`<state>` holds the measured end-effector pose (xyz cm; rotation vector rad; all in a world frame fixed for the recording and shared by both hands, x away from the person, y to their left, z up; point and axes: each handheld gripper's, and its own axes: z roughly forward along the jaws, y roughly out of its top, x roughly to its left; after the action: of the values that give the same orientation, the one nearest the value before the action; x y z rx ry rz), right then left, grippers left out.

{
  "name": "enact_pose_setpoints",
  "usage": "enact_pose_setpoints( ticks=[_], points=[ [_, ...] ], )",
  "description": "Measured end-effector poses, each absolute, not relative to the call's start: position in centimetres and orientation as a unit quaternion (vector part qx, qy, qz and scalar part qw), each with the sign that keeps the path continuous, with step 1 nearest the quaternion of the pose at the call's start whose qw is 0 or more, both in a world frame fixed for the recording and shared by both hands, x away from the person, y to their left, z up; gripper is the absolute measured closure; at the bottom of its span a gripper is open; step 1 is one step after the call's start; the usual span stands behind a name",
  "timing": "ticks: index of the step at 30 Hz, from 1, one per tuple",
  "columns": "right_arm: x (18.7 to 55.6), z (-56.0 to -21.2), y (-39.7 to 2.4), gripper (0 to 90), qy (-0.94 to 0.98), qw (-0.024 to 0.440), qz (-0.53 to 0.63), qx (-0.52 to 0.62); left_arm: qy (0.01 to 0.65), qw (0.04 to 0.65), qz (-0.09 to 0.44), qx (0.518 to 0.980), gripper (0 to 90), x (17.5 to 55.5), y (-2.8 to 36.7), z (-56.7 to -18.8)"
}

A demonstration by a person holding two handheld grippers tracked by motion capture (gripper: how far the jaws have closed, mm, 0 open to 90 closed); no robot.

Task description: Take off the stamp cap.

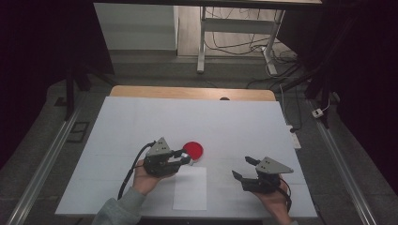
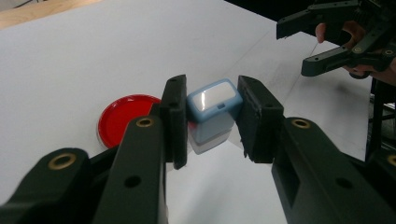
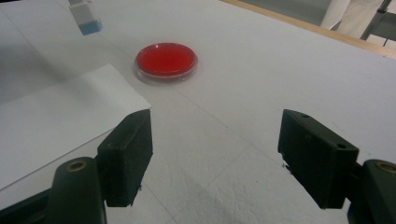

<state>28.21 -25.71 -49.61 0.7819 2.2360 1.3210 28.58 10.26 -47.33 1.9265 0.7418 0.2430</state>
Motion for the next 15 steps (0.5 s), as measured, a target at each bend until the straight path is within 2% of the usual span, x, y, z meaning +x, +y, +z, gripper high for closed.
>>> enact_pose_setpoints(
  ticks=[15],
  points=[
    [28.2, -49.7, -23.4, 27.4, 0.814, 0.191, 0.481, 0.264, 0.306, 0.505, 0.099, 0.801, 65.3, 28.5, 10.0, -47.4]
  ],
)
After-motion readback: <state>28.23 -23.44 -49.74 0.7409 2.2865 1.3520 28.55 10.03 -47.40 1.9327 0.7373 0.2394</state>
